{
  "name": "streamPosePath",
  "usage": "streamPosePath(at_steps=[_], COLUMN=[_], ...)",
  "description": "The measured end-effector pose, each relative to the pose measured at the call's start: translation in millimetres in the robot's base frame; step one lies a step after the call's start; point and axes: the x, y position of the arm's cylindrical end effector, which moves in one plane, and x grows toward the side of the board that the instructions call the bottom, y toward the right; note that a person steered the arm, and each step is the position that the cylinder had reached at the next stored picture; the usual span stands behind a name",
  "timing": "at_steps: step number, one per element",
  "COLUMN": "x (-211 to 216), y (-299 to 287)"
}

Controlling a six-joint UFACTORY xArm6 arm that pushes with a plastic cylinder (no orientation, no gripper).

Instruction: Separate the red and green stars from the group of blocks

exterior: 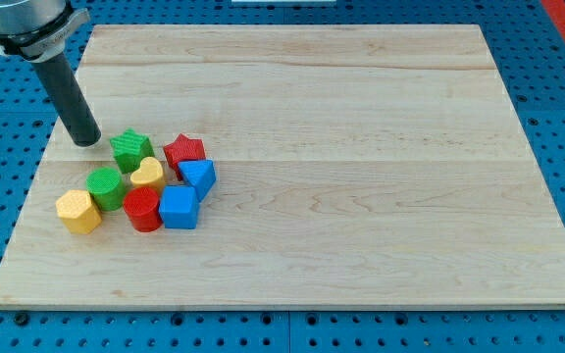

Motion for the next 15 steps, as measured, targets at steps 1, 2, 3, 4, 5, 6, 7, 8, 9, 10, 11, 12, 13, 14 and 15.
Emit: streamPosePath(at_steps=[1,2,3,4,5,6,7,8,9,10,11,12,13,14,15], x=[-9.9,-12.2,-14.5,-28.8,-74.5,-36.3,28.6,34.4,47.4,47.4,35.1,-8.7,-64.9,-87.4,-44.7], y=[0.0,0.0,0.0,29.8,110.2,187.7,183.8,179.4,161.5,153.8,150.7,125.1,128.4,51.8,-13.2])
